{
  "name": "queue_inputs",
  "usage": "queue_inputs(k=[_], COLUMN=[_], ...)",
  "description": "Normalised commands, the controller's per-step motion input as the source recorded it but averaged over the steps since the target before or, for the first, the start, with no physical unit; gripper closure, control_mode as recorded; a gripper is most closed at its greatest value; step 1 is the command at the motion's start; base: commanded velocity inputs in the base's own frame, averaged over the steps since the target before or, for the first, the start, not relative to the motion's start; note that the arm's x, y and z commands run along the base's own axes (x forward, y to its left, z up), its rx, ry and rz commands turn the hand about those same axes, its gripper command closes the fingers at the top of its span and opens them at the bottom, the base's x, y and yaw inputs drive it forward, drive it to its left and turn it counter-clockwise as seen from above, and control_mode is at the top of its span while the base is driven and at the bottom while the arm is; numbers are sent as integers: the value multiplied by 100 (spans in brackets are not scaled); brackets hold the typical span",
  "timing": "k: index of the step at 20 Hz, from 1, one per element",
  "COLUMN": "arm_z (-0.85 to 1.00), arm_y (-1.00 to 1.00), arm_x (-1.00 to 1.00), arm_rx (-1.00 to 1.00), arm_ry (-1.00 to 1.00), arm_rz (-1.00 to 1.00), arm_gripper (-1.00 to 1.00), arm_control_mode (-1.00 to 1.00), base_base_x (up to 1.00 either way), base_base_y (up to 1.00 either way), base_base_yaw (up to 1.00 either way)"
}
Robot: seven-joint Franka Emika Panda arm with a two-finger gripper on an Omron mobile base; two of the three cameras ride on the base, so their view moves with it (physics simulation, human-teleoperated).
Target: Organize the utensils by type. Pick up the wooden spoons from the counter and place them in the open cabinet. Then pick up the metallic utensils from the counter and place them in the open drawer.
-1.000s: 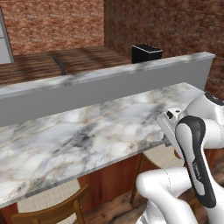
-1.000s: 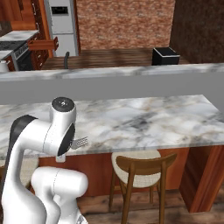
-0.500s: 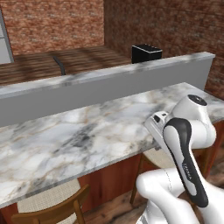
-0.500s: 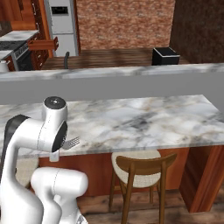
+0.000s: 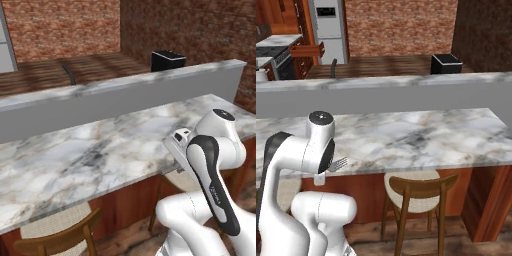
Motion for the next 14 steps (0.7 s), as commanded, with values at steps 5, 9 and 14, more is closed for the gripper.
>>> queue_inputs(k=[5,9,14], arm_z=[0,0,0], arm_y=[0,0,0], arm_x=[0,0,0], arm_rx=[0,0,0], arm_ry=[0,0,0], arm_rz=[0,0,0], arm_gripper=[100,100,100], arm_control_mode=[100,100,100], base_base_x=[-45,-46,-29], base_base_y=[-28,-57,-61], base_base_yaw=[0,0,0])
